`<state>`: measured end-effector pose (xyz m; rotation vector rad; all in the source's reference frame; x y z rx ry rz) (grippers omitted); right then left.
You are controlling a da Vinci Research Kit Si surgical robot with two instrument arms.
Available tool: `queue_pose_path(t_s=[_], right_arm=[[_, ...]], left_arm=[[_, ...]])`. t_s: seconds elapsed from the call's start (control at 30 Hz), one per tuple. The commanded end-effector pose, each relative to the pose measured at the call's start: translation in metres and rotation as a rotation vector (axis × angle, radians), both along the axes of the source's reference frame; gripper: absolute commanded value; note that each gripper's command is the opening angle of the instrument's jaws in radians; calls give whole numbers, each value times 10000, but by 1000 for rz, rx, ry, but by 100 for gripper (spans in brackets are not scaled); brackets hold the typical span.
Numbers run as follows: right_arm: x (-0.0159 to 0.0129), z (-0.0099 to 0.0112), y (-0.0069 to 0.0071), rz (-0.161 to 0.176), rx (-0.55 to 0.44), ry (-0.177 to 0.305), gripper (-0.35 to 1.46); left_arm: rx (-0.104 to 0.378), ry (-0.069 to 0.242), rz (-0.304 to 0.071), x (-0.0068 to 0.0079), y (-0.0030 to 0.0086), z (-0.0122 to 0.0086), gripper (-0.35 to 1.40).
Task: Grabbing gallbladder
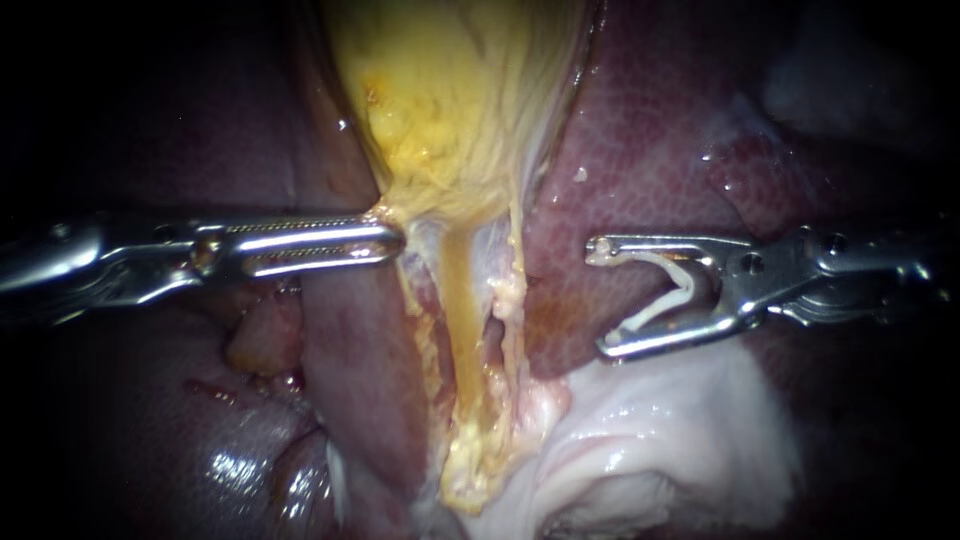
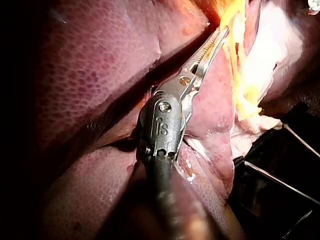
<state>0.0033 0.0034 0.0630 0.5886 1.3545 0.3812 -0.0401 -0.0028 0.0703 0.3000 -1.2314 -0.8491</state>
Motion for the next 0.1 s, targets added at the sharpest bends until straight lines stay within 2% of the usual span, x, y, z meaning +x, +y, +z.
queue_pose_path(t_s=[0.03, 0.1], right_arm=[[1, 0, 0, 1, 0, 0, 60], [1, 1, 0, 2, 0, 0, 60]], left_arm=[[0, 0, -1, 0, 0, 0, -35], [0, 2, -3, 0, 0, -2, -28]])
